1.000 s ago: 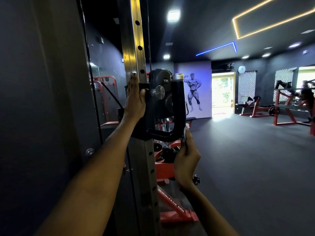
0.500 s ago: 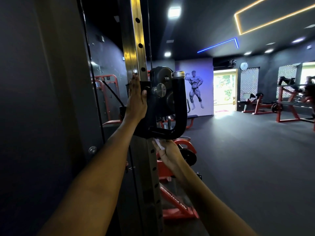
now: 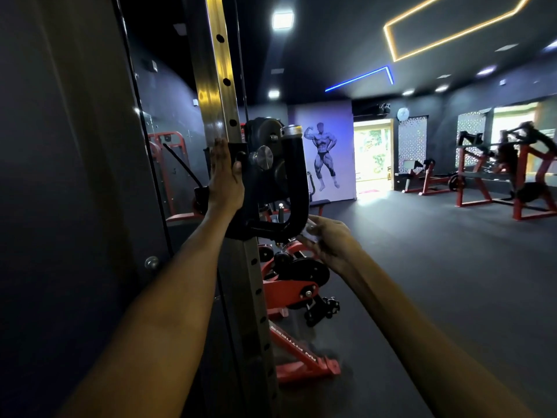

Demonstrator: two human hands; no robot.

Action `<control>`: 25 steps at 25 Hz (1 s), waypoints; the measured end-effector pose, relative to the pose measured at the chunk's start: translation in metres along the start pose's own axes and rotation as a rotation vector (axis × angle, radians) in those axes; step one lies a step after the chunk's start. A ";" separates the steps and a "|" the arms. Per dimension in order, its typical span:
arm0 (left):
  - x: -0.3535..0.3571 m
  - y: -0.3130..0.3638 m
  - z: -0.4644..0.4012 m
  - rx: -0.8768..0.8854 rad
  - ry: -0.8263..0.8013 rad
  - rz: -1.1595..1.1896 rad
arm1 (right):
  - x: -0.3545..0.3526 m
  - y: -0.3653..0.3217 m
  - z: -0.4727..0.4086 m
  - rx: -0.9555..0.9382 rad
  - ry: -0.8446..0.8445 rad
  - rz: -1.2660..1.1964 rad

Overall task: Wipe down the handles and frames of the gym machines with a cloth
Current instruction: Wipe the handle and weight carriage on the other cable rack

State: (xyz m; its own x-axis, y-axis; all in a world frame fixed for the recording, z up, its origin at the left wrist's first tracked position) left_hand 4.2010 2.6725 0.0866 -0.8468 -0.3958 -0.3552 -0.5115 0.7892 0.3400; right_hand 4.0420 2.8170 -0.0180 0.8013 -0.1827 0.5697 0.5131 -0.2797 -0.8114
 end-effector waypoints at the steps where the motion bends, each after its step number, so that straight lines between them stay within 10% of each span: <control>1: 0.001 -0.001 0.003 -0.012 -0.021 -0.007 | -0.003 -0.007 0.005 -0.036 0.004 0.052; 13: -0.039 0.055 0.107 -0.351 -0.456 -0.495 | -0.047 -0.047 0.047 -0.418 0.209 1.274; 25: 0.004 0.254 0.263 -0.404 -0.448 -0.489 | -0.154 -0.094 0.155 -0.514 0.139 1.655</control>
State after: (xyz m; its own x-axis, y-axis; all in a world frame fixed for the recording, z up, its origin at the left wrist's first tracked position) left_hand 4.1062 2.9947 -0.0577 -0.4157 -0.3592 -0.8356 -0.8981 0.3072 0.3147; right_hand 3.9182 3.0176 -0.0498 0.2902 -0.6270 -0.7230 -0.9184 0.0300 -0.3946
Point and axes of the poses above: each hand's wrist, its own z-axis away from the middle knuckle, its own x-axis out of the palm, y = z × x, the point moved 4 cm from there along -z, towards the middle knuckle, and after that the axes turned 1 degree about -x, right-handed, at the moved point
